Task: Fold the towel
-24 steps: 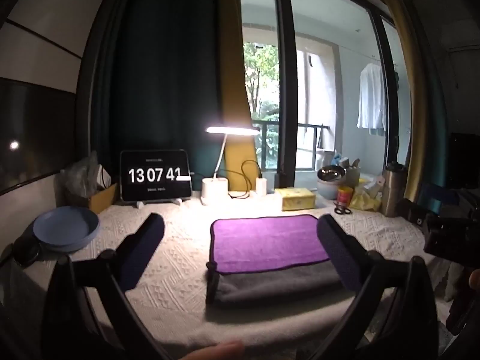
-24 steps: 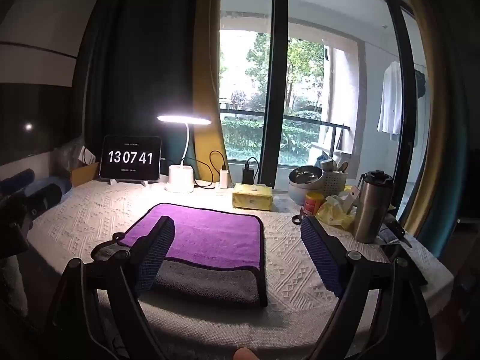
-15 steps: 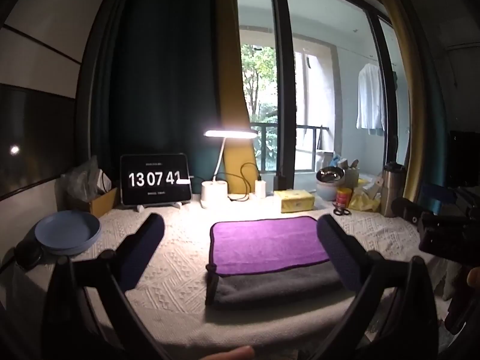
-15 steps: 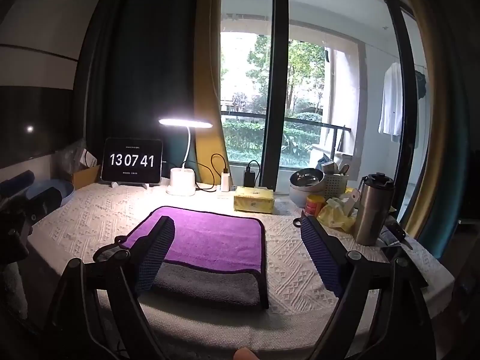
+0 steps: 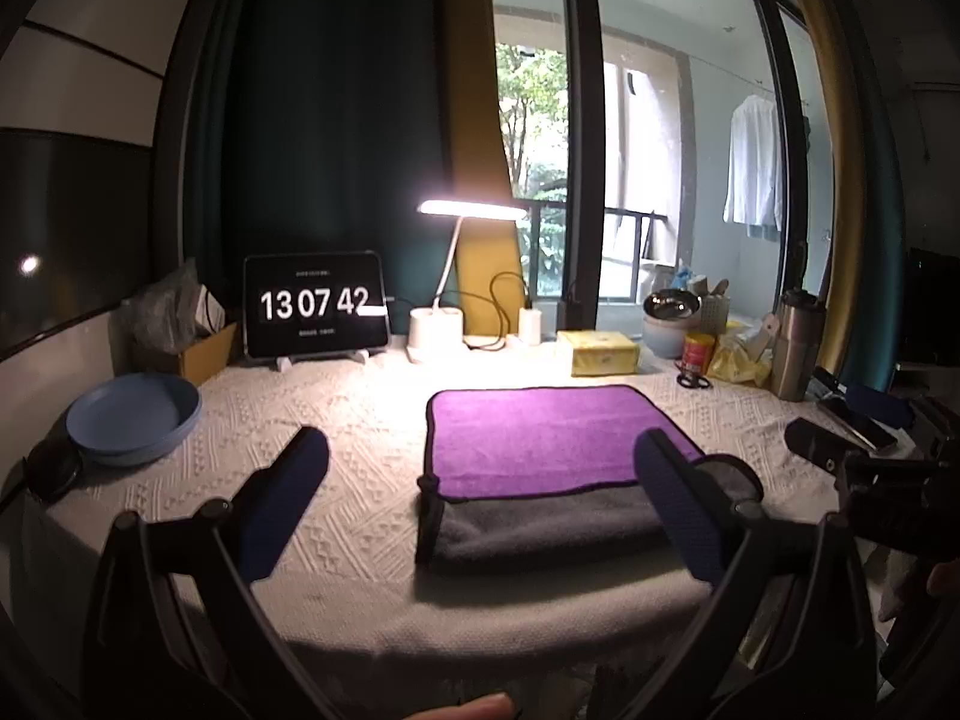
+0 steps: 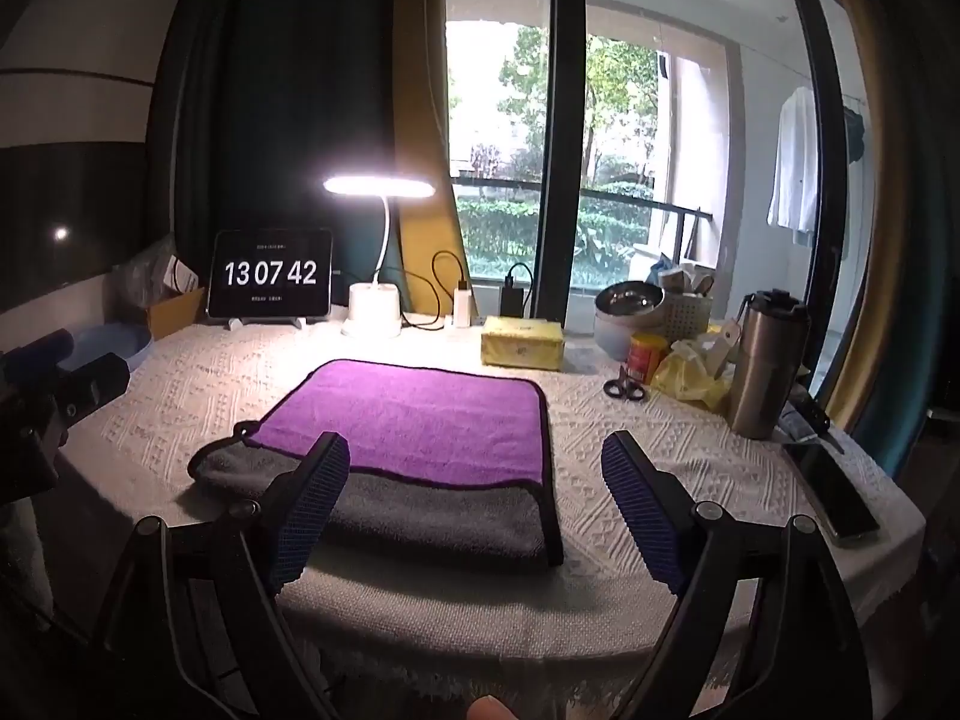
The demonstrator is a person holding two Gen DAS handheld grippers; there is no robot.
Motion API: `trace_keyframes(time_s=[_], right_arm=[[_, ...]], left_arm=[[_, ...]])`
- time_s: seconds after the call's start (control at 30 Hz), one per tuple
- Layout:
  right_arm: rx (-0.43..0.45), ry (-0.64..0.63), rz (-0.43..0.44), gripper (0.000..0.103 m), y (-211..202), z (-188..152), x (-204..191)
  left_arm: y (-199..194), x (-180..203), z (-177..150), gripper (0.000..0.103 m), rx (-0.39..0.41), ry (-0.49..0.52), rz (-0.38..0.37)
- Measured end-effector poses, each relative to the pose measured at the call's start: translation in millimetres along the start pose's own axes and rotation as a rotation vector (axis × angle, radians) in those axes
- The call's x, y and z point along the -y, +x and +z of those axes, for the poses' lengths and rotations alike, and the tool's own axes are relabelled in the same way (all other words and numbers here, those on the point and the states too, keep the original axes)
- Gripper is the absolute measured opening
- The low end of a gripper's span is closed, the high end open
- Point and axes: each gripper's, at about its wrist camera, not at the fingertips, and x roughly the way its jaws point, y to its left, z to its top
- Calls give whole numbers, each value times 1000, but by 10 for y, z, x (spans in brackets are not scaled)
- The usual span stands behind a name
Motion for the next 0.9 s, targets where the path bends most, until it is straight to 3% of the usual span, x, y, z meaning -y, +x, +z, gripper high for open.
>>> trace_keyframes(time_s=[0.9], right_arm=[[-19, 11, 1, 89, 80, -69, -5]], left_arm=[[12, -82, -40, 103, -27, -9, -8]])
